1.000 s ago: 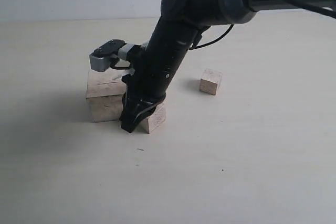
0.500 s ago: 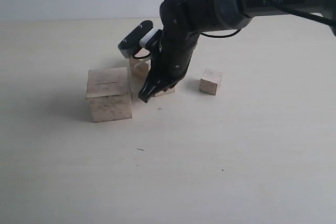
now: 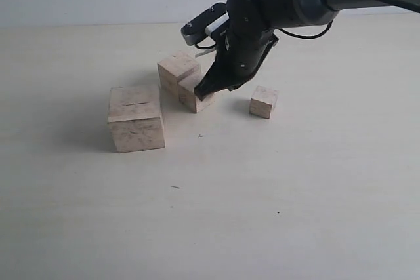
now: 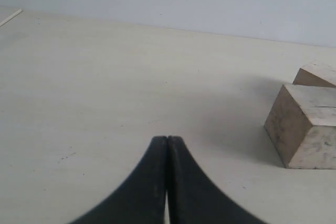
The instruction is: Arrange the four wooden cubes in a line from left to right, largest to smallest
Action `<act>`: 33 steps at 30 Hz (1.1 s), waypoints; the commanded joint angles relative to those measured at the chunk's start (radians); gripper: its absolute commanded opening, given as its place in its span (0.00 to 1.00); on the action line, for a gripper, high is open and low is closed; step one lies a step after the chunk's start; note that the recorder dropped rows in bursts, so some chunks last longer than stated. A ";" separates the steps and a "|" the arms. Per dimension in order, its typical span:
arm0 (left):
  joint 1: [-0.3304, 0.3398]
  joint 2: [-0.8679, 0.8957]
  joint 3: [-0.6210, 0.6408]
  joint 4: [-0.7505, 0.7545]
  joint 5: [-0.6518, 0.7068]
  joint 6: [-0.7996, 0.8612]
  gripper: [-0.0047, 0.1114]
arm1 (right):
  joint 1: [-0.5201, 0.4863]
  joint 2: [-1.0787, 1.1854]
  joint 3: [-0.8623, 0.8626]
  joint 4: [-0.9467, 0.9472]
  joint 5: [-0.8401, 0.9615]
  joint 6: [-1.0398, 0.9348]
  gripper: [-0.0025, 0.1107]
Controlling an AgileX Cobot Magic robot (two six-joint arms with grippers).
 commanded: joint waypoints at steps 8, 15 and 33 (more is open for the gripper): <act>0.002 -0.006 0.003 0.004 -0.010 0.000 0.04 | 0.002 -0.021 -0.002 0.586 0.035 -0.452 0.02; 0.002 -0.006 0.003 0.004 -0.010 0.000 0.04 | 0.002 -0.021 -0.002 0.737 0.095 -0.540 0.02; 0.002 -0.006 0.003 0.004 -0.010 0.003 0.04 | 0.054 -0.020 -0.002 0.782 0.167 -0.630 0.02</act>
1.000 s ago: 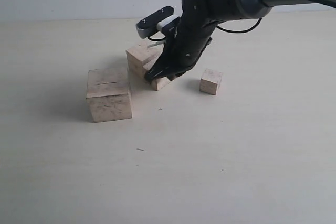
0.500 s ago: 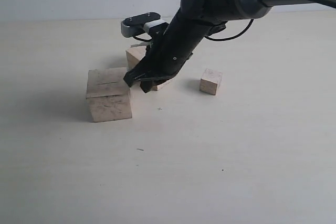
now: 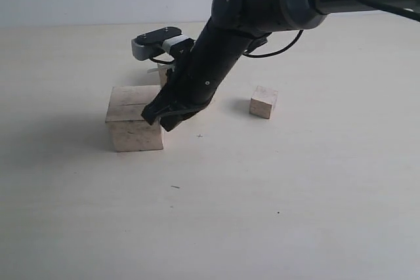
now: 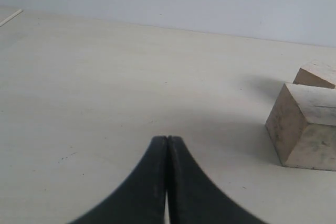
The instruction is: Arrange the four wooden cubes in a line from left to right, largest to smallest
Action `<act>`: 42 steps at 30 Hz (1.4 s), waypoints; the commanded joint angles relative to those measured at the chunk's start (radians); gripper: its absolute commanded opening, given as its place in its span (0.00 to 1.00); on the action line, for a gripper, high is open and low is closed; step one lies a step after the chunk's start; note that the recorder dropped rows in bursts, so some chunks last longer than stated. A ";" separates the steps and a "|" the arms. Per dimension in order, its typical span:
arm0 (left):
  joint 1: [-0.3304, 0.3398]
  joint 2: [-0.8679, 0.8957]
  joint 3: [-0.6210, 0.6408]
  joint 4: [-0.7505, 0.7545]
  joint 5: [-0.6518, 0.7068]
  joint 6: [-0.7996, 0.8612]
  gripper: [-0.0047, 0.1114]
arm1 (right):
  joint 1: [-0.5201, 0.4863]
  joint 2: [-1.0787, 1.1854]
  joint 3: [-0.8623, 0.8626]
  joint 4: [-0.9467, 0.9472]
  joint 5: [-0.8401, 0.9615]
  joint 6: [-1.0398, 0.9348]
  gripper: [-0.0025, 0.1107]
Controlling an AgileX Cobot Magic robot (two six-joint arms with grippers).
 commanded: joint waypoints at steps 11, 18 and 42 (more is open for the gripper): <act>0.002 -0.006 0.003 0.004 -0.010 0.003 0.04 | 0.002 -0.116 -0.002 -0.216 -0.169 -0.008 0.02; 0.002 -0.006 0.003 0.004 -0.010 0.004 0.04 | -0.111 -0.165 -0.009 -0.300 -0.378 0.133 0.02; 0.002 -0.006 0.003 0.004 -0.010 0.004 0.04 | -0.160 0.045 -0.141 0.111 -0.416 -0.260 0.95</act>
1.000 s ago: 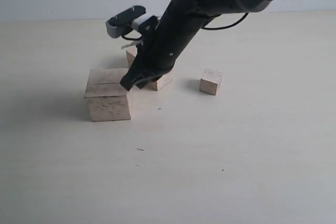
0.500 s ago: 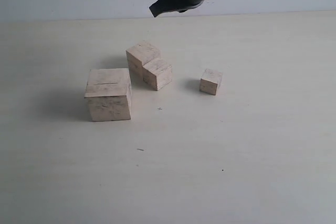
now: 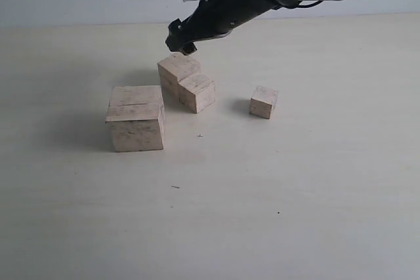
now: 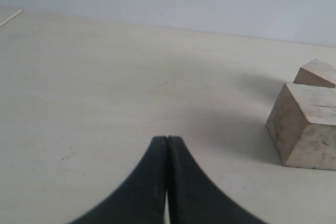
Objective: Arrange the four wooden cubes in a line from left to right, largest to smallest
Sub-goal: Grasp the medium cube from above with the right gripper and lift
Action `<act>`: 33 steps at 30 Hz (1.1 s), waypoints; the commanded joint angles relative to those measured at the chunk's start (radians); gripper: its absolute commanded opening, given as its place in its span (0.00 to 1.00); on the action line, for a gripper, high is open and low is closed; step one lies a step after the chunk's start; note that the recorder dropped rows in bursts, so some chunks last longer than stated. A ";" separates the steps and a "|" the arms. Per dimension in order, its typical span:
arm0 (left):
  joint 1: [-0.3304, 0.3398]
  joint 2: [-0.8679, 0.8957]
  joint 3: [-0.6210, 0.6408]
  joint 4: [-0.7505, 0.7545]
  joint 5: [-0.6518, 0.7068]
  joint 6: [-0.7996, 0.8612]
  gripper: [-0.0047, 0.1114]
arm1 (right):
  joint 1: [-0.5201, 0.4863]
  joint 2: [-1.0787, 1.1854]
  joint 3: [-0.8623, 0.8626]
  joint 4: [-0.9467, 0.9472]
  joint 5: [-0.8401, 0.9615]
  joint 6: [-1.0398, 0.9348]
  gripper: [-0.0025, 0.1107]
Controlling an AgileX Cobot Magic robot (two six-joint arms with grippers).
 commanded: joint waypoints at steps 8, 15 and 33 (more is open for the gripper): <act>0.002 -0.006 0.003 0.004 -0.012 0.000 0.04 | 0.033 0.012 -0.006 0.051 -0.025 -0.149 0.95; 0.002 -0.006 0.003 0.004 -0.012 0.000 0.04 | 0.039 0.069 -0.006 0.071 -0.070 -0.168 0.95; 0.002 -0.006 0.003 0.004 -0.012 0.000 0.04 | 0.039 0.133 -0.006 0.104 -0.092 -0.168 0.78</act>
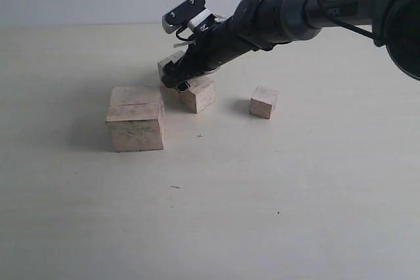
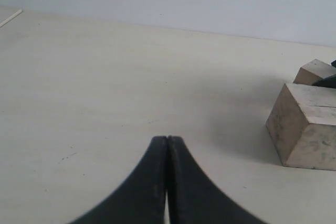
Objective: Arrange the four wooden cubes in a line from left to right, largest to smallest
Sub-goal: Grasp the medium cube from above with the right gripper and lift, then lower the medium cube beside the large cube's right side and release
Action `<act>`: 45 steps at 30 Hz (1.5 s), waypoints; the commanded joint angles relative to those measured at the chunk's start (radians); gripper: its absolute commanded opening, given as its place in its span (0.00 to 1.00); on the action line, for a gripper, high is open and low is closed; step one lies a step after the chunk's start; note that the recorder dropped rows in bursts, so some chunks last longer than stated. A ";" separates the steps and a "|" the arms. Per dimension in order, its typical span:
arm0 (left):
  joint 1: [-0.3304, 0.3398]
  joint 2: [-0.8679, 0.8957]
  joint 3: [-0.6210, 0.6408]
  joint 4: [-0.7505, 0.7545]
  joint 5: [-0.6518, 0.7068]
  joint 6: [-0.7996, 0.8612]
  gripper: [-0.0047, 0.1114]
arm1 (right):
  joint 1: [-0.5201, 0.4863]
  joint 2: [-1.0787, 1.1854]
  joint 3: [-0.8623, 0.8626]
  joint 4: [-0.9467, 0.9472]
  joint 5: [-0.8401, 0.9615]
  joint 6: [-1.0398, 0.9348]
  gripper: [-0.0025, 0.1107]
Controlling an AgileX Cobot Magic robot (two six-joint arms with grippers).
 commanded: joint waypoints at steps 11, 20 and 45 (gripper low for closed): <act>0.002 -0.006 0.003 0.004 -0.012 0.000 0.04 | -0.001 -0.212 -0.006 -0.088 0.083 -0.012 0.03; 0.002 -0.006 0.003 0.004 -0.012 0.000 0.04 | -0.005 -0.361 -0.002 -0.275 0.745 -0.315 0.02; 0.002 -0.006 0.003 0.004 -0.012 0.000 0.04 | -0.005 -0.197 0.114 -0.107 0.554 -0.440 0.02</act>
